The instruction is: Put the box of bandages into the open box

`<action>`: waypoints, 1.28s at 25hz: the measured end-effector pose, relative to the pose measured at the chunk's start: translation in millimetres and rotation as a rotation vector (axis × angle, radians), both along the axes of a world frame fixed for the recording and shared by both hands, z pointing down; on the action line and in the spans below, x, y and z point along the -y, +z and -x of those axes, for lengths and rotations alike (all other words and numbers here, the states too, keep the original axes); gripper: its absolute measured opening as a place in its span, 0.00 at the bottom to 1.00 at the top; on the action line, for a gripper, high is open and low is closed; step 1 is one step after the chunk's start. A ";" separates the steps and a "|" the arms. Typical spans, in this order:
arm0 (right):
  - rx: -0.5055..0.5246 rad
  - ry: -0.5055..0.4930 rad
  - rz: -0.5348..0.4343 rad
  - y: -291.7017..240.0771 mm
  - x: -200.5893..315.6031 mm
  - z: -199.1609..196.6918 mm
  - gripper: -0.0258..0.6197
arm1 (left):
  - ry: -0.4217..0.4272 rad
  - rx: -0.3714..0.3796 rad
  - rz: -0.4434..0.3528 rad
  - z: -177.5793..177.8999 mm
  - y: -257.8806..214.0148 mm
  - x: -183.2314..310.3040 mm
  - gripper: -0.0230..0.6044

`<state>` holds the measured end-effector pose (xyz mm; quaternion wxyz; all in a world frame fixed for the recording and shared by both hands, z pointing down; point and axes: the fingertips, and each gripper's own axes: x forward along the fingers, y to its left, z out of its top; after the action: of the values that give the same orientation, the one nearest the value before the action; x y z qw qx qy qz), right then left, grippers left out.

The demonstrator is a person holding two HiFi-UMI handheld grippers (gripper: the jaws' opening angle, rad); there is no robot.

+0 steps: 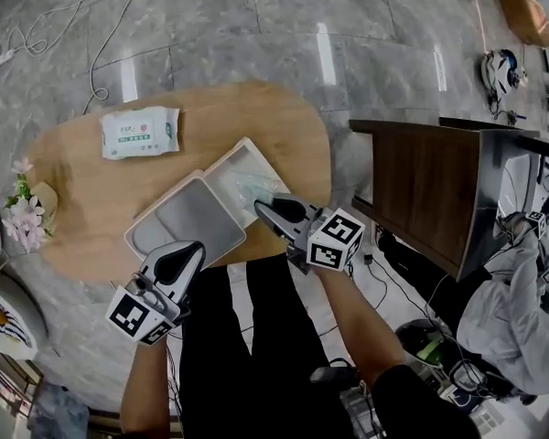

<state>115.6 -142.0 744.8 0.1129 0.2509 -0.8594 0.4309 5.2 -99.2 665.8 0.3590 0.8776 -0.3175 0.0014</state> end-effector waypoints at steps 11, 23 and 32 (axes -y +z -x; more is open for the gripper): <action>-0.127 -0.113 0.148 75.5 -10.6 17.3 0.09 | 0.023 -0.012 0.047 -9.2 26.3 -21.0 0.07; -0.361 -0.269 0.218 119.2 -30.2 25.1 0.09 | 0.045 -0.015 0.050 -10.3 36.2 -20.0 0.07; -0.398 -0.331 0.252 130.2 -41.7 34.9 0.09 | 0.049 -0.024 0.057 -9.1 39.0 -24.3 0.07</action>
<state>80.7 -100.3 875.0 0.3786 0.1709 -0.7893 0.4522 14.3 -74.9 704.8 0.3876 0.8745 -0.2915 0.0087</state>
